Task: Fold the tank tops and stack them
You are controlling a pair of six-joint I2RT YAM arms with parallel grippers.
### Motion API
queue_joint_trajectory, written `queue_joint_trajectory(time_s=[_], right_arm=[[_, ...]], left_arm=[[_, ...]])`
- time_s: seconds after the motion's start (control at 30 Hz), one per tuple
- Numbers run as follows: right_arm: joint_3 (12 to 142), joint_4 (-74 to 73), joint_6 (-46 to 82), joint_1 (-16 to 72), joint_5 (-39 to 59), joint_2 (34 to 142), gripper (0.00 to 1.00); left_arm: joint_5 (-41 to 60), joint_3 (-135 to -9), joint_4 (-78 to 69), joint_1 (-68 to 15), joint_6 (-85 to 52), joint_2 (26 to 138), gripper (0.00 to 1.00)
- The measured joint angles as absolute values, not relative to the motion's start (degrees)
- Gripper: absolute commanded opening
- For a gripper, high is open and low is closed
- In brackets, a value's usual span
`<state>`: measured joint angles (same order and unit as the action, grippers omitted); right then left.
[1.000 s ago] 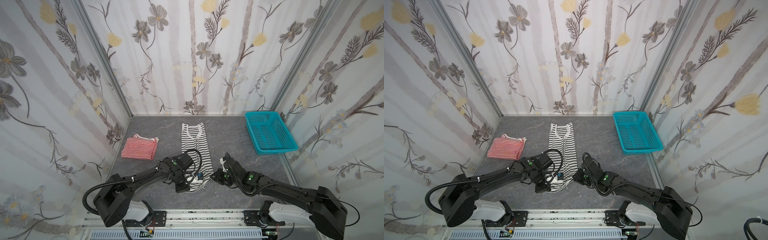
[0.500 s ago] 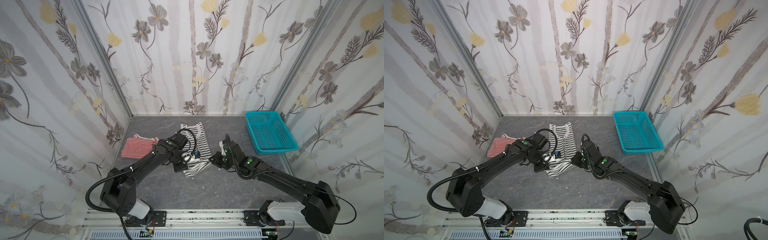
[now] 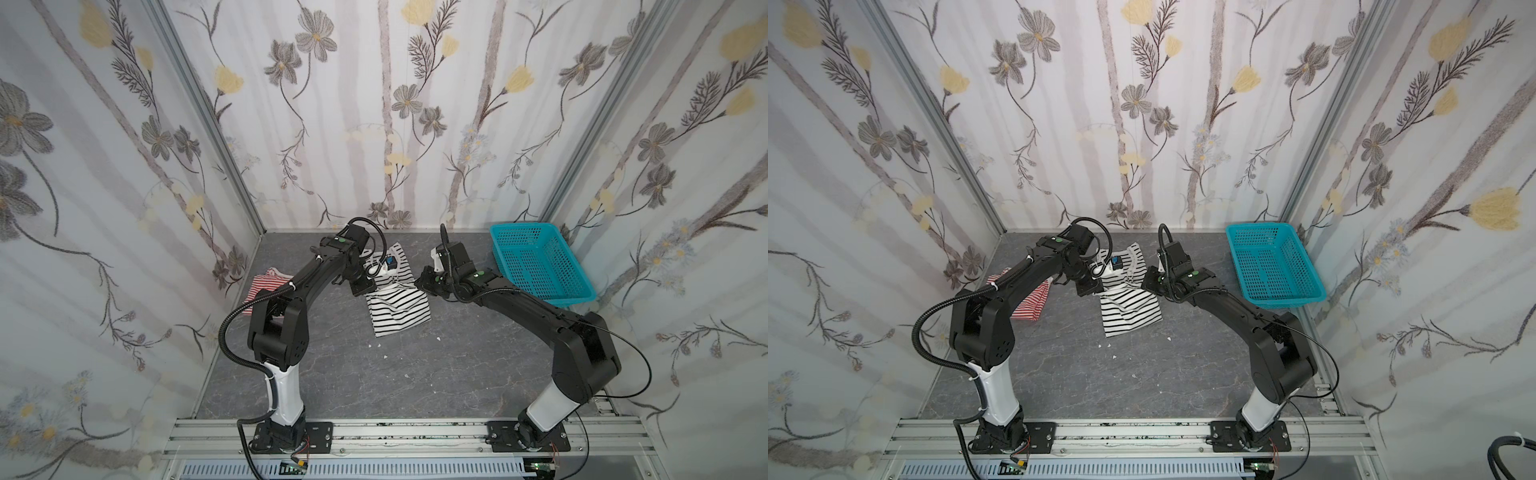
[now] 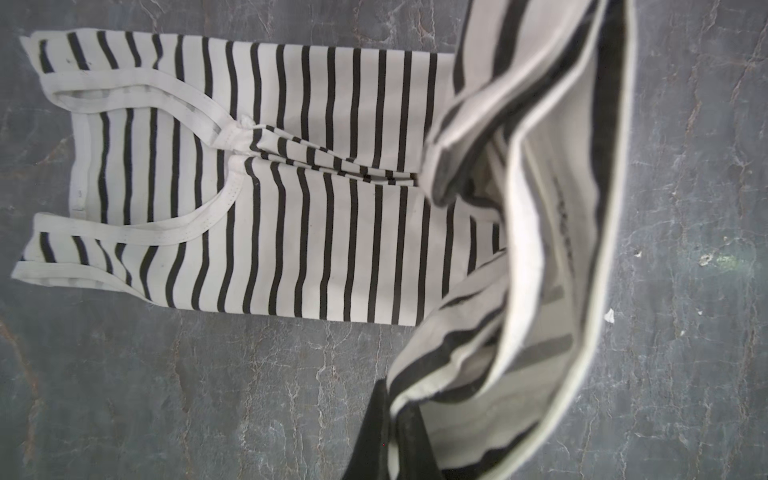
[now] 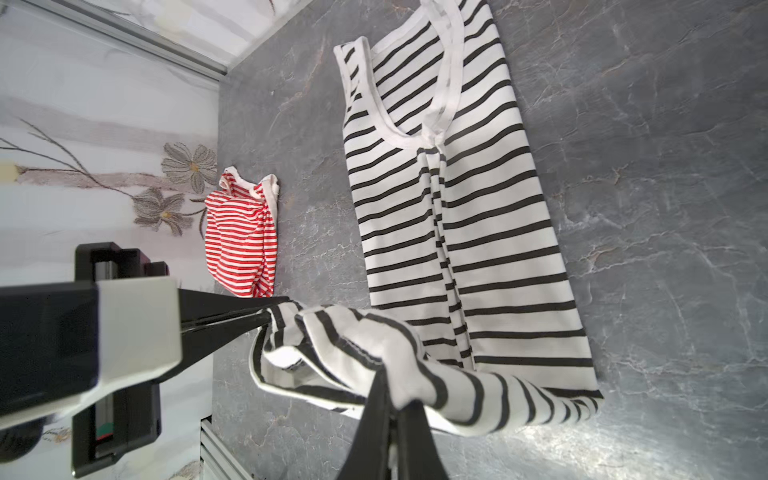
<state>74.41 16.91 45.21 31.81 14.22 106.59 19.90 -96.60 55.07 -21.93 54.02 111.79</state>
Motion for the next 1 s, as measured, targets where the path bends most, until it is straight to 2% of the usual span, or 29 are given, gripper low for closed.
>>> queue_joint_trajectory(time_s=[0.37, 0.6, 0.67, 0.73, 0.83, 1.0], right_arm=[[82.37, 17.61, 41.93, 28.32, 18.22, 120.77, 0.00], [88.42, 17.26, 41.93, 27.24, 19.81, 127.17, 0.00], [89.73, 17.30, 41.95, 26.94, 20.12, 128.42, 0.04], [90.72, 17.15, 41.98, 26.55, 20.23, 129.32, 0.21], [91.22, 17.12, 41.95, 26.26, 20.16, 129.51, 0.39], [88.97, 16.12, 41.91, 26.35, 19.14, 126.56, 0.42]], left_arm=[[20.12, -102.08, 56.31, -18.98, 53.95, 121.67, 0.00], [20.43, -108.16, 56.40, -18.52, 53.41, 127.44, 0.07], [20.38, -110.06, 56.51, -18.52, 52.47, 129.27, 0.10], [20.40, -112.46, 56.75, -18.41, 52.03, 131.13, 0.15], [20.49, -116.60, 56.77, -18.11, 50.30, 133.23, 0.30], [21.54, -121.01, 56.16, -16.80, 45.58, 133.49, 0.33]])
